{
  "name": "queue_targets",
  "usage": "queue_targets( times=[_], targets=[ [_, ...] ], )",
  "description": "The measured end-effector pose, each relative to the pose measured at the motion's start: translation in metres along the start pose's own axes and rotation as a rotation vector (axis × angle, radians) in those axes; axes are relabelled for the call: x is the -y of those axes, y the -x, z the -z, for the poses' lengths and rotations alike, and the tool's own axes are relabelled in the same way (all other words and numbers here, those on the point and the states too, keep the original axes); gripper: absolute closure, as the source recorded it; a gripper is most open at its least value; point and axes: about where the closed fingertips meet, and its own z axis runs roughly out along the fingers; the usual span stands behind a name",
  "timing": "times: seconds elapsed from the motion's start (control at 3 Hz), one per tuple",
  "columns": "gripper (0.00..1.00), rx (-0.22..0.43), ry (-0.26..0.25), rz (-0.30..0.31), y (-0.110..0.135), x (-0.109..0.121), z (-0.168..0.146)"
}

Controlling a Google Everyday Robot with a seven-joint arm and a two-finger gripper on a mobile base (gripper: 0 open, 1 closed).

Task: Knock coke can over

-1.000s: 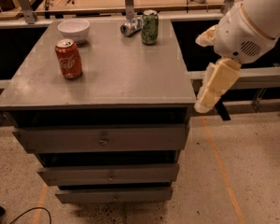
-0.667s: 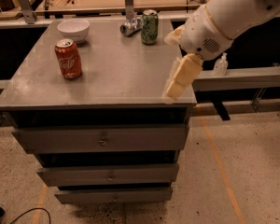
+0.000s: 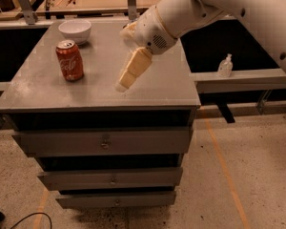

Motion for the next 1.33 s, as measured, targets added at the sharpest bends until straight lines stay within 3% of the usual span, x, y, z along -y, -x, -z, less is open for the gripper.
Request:
queue_targets(
  times=[0.33, 0.67, 1.33],
  targets=[
    [0.00, 0.000, 0.000, 0.000, 0.000, 0.000, 0.000],
    [0.00, 0.068, -0.041, -0.018, 0.008, 0.016, -0.013],
    [0.00, 0.288, -0.110, -0.040, 0.046, 0.096, -0.075]
  ],
)
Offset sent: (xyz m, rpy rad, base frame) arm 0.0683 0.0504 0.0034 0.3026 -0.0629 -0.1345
